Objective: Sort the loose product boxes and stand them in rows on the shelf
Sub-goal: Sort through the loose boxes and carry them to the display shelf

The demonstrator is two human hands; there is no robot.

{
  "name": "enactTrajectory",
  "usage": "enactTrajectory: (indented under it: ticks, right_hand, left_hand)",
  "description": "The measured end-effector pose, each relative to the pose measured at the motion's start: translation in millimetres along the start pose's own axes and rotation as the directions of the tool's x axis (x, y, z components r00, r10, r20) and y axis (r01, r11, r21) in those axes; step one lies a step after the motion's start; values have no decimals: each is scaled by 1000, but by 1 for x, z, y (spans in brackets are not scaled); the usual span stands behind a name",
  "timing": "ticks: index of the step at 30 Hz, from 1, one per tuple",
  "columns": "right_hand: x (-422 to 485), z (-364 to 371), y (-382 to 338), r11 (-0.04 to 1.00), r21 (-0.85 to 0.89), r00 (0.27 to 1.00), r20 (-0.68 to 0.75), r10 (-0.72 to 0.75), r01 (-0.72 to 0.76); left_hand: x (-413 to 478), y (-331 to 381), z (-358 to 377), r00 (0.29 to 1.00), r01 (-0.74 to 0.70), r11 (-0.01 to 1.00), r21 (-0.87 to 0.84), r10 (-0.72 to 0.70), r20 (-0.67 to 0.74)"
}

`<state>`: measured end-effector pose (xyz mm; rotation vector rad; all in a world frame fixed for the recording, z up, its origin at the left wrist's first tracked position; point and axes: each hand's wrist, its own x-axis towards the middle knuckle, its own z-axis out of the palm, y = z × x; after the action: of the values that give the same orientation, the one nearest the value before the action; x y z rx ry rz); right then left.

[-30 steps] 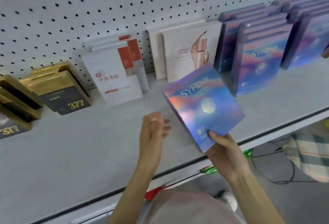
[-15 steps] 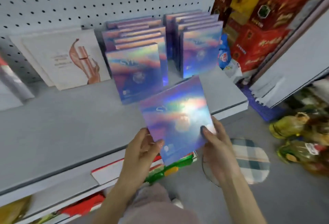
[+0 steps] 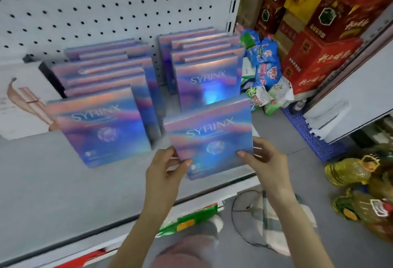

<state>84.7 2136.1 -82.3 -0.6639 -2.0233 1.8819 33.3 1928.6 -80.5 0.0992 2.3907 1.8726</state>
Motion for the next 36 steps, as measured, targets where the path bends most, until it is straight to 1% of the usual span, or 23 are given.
enactTrajectory:
  ticks: [4, 7, 8, 10, 12, 14, 16, 18, 19, 22, 26, 29, 31, 33, 36]
  right_hand:
    - [59, -22, 1, 995, -91, 999, 35, -37, 40]
    - [91, -28, 7, 989, -136, 998, 53, -46, 52]
    - [100, -29, 9, 988, -146, 998, 50, -42, 49]
    - [114, -30, 12, 988, -149, 999, 48, -25, 32]
    - [126, -28, 15, 989, -143, 998, 59, -18, 26]
    - [136, -25, 17, 988, -153, 997, 80, -14, 26]
    - [144, -21, 17, 985, -169, 994, 106, -7, 25]
    - [149, -17, 18, 982, -184, 993, 115, -13, 34]
    - [149, -16, 18, 981, -188, 993, 115, -21, 42]
    - [150, -16, 17, 979, -192, 992, 121, -41, 64]
    - [146, -16, 19, 972, -233, 993, 116, -13, 40]
    - [132, -15, 18, 977, -211, 999, -12, -45, 41]
    - [120, -16, 13, 980, -189, 996, -52, -77, 66]
    - [107, -18, 9, 980, -175, 995, -23, -98, 93]
    - [82, -20, 2, 976, -166, 990, 23, -140, 142]
  left_hand:
    - [41, 9, 39, 997, -69, 993, 95, 72, -29]
    - [67, 12, 57, 994, -72, 984, 163, 84, -68]
    - [72, 14, 61, 990, -74, 973, 221, 99, -105]
    - [79, 17, 66, 963, -73, 936, 344, 156, -220]
    - [84, 20, 68, 933, -17, 919, 395, 157, -325]
    - [88, 18, 67, 918, 7, 922, 387, 147, -368]
    - [92, 14, 68, 925, 48, 947, 318, 78, -371]
    - [96, 11, 71, 944, 119, 975, 190, -52, -326]
    - [98, 8, 72, 951, 149, 977, 154, -99, -294]
    - [99, 5, 74, 949, 188, 976, 113, -150, -279]
    - [94, 9, 79, 946, 196, 977, 83, -166, -279]
    - [92, 6, 78, 951, 196, 973, 125, -157, -265]
    - [86, 6, 75, 950, 209, 969, 128, -171, -260]
    - [74, 10, 71, 953, 197, 970, 141, -156, -260]
    - [47, 7, 63, 957, 152, 970, 189, -96, -273]
